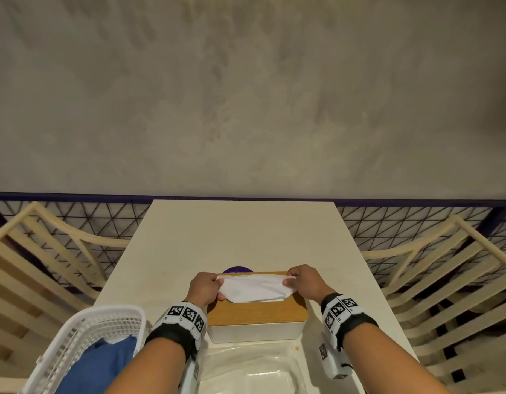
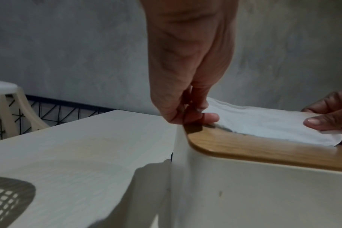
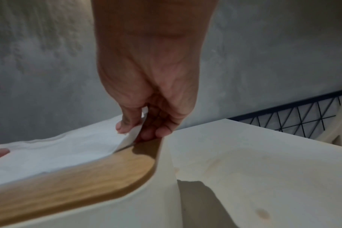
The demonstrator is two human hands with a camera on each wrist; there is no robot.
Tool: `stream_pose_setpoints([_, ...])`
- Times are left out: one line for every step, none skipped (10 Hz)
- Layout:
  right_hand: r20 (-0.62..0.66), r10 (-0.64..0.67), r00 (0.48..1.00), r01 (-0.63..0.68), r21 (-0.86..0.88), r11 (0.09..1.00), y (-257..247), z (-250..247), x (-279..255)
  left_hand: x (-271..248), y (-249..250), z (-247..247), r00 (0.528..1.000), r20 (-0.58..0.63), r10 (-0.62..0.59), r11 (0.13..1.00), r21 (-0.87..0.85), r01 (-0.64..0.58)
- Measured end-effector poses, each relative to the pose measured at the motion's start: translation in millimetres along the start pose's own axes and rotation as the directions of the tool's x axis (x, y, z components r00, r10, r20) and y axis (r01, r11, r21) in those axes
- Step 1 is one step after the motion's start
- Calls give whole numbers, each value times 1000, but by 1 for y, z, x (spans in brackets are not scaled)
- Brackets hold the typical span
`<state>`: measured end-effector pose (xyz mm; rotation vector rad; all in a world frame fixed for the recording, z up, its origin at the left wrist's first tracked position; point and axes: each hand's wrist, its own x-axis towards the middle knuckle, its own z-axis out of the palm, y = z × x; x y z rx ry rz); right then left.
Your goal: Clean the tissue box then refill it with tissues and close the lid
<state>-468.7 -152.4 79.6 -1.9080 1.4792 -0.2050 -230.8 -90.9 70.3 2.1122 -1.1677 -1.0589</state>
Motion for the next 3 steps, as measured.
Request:
stream_pose_setpoints([11, -9, 1000, 8, 59, 998, 4, -1, -5, -8, 2, 0, 1000, -12, 6, 1000, -21, -6])
stream_pose_setpoints([16, -28, 999, 24, 166, 986, 6, -10, -12, -7, -1, -7, 1000, -19, -8, 991, -133, 5])
stream_pose_setpoints([-20, -34, 999, 37, 169, 985, 13, -24, -23, -12, -2, -25, 997, -69, -29, 980, -197, 15])
